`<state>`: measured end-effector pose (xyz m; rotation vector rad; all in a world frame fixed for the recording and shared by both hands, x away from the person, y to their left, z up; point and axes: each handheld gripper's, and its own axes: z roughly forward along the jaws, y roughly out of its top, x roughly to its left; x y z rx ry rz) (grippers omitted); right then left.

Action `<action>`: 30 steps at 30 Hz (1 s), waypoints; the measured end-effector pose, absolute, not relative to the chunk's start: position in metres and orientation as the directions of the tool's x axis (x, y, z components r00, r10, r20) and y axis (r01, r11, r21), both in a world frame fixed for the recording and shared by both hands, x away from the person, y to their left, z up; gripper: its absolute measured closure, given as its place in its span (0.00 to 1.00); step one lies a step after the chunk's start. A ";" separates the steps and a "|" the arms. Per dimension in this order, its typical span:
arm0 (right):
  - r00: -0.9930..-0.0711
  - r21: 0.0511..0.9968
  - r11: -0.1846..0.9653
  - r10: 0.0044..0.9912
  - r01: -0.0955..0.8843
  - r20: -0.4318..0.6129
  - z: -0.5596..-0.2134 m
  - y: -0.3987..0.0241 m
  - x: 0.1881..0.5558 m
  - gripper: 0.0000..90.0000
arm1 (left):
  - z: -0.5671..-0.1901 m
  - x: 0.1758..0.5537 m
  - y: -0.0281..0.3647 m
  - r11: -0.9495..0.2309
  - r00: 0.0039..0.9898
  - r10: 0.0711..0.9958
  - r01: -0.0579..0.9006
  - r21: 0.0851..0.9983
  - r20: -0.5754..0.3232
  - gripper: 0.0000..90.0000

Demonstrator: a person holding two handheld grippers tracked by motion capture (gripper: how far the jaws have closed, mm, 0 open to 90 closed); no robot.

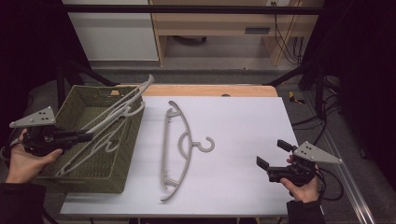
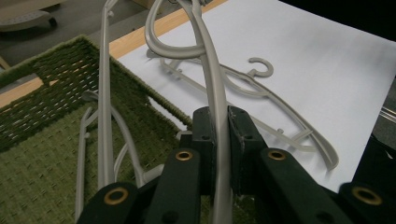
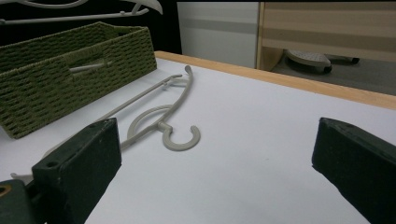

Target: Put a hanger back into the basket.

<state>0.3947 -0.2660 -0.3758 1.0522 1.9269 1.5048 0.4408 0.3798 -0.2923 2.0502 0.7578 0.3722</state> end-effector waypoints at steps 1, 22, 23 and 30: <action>-0.593 0.955 0.101 0.800 0.279 0.088 -0.376 -0.266 0.395 0.02 | -0.293 0.441 0.383 -0.411 0.766 0.642 0.371 0.833 -0.025 0.91; -0.591 0.953 0.106 0.802 0.283 0.086 -0.376 -0.266 0.395 0.02 | -0.310 0.429 0.431 -0.401 0.758 0.650 0.396 0.826 -0.047 0.91; -0.591 0.953 0.106 0.802 0.283 0.086 -0.376 -0.266 0.395 0.02 | -0.310 0.428 0.433 -0.397 0.755 0.654 0.395 0.829 -0.047 0.91; -0.592 0.952 0.110 0.801 0.286 0.086 -0.377 -0.264 0.395 0.02 | -0.313 0.424 0.446 -0.388 0.747 0.663 0.403 0.829 -0.053 0.91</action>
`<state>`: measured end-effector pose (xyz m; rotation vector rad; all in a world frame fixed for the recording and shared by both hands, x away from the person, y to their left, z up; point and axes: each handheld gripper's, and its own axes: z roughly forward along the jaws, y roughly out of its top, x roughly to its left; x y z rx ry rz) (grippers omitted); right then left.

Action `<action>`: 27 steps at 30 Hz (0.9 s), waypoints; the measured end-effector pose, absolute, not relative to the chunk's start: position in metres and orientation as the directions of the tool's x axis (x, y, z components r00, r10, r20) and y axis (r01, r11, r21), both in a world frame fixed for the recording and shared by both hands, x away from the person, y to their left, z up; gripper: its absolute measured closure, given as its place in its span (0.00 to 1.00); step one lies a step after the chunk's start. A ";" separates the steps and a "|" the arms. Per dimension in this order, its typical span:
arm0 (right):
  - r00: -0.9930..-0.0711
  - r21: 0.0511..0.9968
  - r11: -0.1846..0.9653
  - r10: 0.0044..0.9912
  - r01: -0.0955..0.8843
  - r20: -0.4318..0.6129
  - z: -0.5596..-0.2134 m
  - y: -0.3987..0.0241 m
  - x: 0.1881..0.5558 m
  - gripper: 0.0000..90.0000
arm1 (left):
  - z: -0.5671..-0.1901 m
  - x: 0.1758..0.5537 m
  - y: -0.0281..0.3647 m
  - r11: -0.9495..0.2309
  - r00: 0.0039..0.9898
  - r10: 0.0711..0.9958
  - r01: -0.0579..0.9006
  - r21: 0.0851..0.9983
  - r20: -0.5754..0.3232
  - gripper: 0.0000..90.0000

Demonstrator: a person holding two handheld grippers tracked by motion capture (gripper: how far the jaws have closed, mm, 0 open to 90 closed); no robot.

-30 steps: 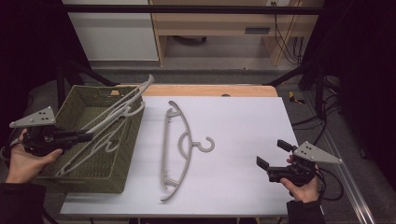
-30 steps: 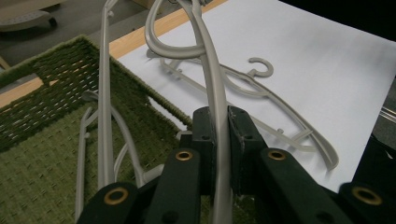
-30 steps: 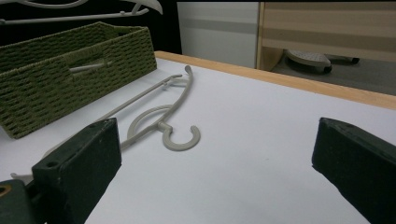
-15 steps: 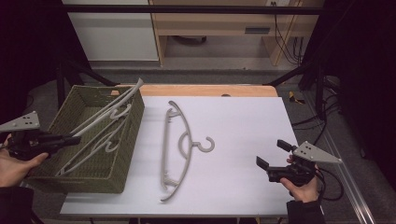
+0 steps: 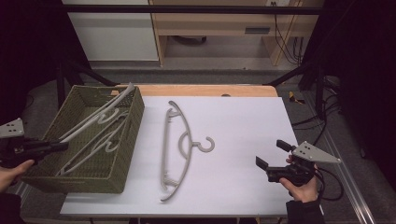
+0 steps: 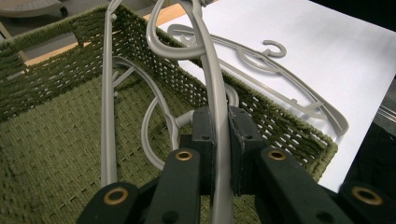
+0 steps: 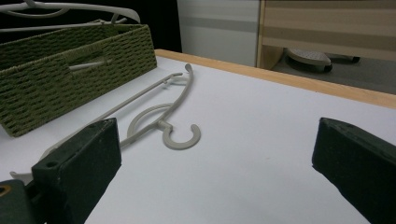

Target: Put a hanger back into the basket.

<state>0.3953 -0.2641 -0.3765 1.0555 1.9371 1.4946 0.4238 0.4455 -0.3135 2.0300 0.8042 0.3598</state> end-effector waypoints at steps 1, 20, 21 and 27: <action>-0.593 0.952 0.111 0.801 0.287 0.085 -0.377 -0.264 0.395 0.02 | -0.314 0.424 0.446 -0.388 0.746 0.664 0.407 0.827 -0.055 0.91; -0.595 0.950 0.113 0.799 0.291 0.087 -0.377 -0.264 0.395 0.02 | -0.349 0.437 0.446 -0.413 0.732 0.678 0.455 0.789 -0.068 0.91; -0.595 0.950 0.112 0.799 0.292 0.089 -0.377 -0.264 0.395 0.02 | -0.352 0.438 0.445 -0.417 0.732 0.678 0.457 0.786 -0.066 0.91; -0.595 0.950 0.113 0.799 0.290 0.086 -0.377 -0.263 0.396 0.02 | -0.359 0.440 0.442 -0.436 0.737 0.673 0.458 0.774 -0.057 0.91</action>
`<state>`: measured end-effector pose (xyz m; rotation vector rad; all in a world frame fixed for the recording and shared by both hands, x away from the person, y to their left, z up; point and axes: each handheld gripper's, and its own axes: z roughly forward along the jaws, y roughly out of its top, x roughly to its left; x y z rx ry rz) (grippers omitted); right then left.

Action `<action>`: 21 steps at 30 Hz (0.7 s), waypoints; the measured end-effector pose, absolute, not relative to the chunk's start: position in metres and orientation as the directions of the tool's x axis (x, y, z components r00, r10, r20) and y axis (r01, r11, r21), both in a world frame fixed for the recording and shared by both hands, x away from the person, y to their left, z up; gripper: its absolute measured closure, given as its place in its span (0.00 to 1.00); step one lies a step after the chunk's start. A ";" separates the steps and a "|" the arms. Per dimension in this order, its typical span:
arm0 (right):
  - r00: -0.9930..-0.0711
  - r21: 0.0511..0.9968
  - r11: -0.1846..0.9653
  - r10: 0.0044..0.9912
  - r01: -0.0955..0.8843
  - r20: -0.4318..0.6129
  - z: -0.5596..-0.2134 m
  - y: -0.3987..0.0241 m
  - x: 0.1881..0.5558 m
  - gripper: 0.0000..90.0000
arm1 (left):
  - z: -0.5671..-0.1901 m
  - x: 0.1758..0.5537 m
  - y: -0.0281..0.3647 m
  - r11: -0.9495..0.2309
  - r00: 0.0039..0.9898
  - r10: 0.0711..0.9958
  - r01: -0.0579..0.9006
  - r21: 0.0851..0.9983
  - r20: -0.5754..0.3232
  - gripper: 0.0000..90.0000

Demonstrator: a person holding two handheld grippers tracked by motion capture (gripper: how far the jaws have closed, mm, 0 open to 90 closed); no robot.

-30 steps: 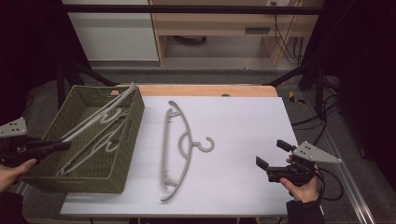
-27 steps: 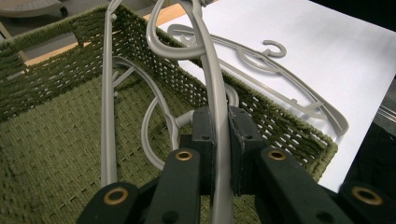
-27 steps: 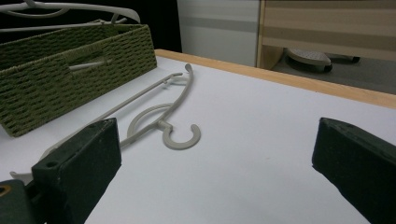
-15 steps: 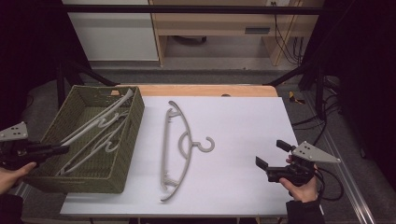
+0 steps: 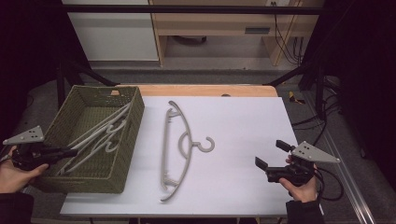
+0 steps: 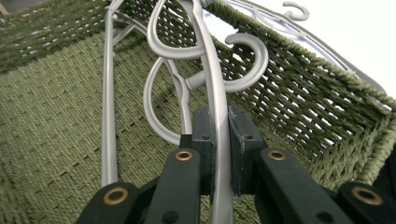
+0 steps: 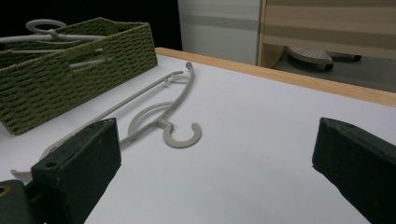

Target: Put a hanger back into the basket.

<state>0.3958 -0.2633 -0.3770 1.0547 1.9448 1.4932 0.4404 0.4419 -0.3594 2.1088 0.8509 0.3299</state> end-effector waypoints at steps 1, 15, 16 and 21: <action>-0.594 0.950 0.114 0.800 0.291 0.086 -0.377 -0.263 0.396 0.02 | -0.360 0.440 0.442 -0.435 0.737 0.673 0.462 0.773 -0.062 0.91; -0.595 0.950 0.113 0.799 0.292 0.088 -0.377 -0.263 0.395 0.02 | -0.375 0.447 0.434 -0.504 0.672 0.739 0.599 0.623 -0.049 0.87; -0.597 0.950 0.115 0.798 0.290 0.086 -0.377 -0.263 0.396 0.02 | -0.376 0.446 0.434 -0.506 0.668 0.742 0.608 0.612 -0.050 0.87; -0.595 0.950 0.114 0.799 0.292 0.088 -0.377 -0.263 0.396 0.02 | -0.376 0.446 0.429 -0.498 0.639 0.768 0.635 0.591 -0.039 0.83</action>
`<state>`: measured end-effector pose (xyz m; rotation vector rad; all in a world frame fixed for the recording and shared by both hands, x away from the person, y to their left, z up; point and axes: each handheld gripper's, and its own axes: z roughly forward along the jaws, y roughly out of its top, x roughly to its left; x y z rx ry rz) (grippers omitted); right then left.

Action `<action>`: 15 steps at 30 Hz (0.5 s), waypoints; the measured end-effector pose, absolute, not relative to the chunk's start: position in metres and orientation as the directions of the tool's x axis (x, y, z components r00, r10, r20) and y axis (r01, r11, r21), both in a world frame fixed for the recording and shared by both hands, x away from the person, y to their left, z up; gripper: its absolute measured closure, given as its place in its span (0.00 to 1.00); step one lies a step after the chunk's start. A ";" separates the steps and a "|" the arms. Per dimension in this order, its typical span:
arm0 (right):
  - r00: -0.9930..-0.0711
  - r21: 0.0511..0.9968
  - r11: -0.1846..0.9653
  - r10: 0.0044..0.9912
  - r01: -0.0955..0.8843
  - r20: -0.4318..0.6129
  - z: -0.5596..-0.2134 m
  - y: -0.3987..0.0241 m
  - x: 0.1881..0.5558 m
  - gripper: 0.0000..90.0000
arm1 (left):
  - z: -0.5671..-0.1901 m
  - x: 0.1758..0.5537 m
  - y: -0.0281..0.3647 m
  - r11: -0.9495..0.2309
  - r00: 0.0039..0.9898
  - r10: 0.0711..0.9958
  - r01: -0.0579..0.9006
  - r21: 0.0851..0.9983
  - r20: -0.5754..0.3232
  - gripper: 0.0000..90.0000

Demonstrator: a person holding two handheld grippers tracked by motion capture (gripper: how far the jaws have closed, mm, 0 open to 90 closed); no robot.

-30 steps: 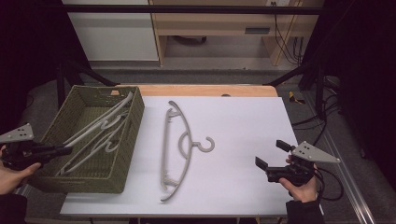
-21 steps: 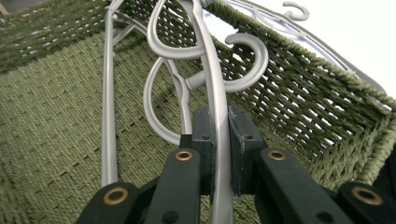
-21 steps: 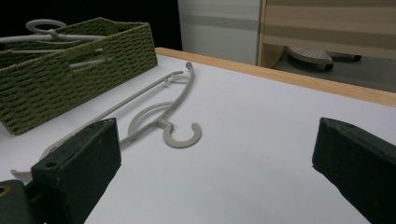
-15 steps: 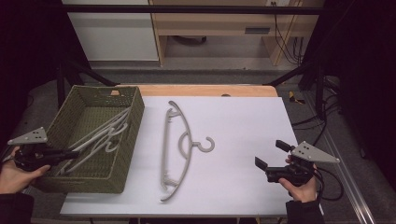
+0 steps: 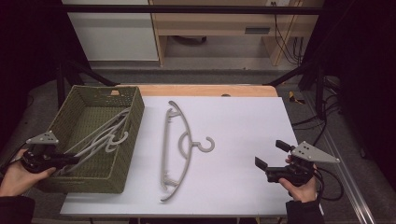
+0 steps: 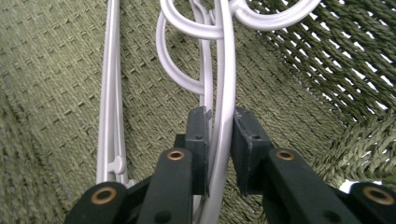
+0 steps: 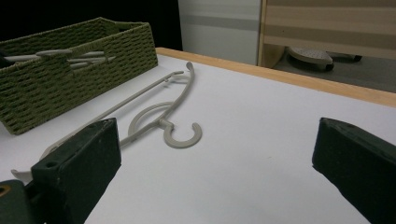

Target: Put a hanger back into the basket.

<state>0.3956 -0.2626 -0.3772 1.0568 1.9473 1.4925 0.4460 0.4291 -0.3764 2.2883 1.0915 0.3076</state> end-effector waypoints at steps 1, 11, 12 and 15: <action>-0.595 0.950 0.116 0.799 0.291 0.085 -0.377 -0.263 0.396 0.02 | -0.376 0.446 0.428 -0.506 0.637 0.770 0.641 0.577 -0.033 0.81; -0.596 0.950 0.116 0.799 0.291 0.084 -0.377 -0.262 0.396 0.02 | -0.369 0.451 0.409 -0.473 0.604 0.797 0.625 0.621 0.000 0.64; -0.596 0.950 0.116 0.799 0.291 0.084 -0.377 -0.262 0.396 0.02 | -0.367 0.451 0.406 -0.466 0.602 0.798 0.621 0.630 -0.003 0.64; -0.596 0.950 0.115 0.799 0.289 0.085 -0.377 -0.263 0.396 0.02 | -0.364 0.454 0.397 -0.474 0.611 0.792 0.614 0.632 0.000 0.67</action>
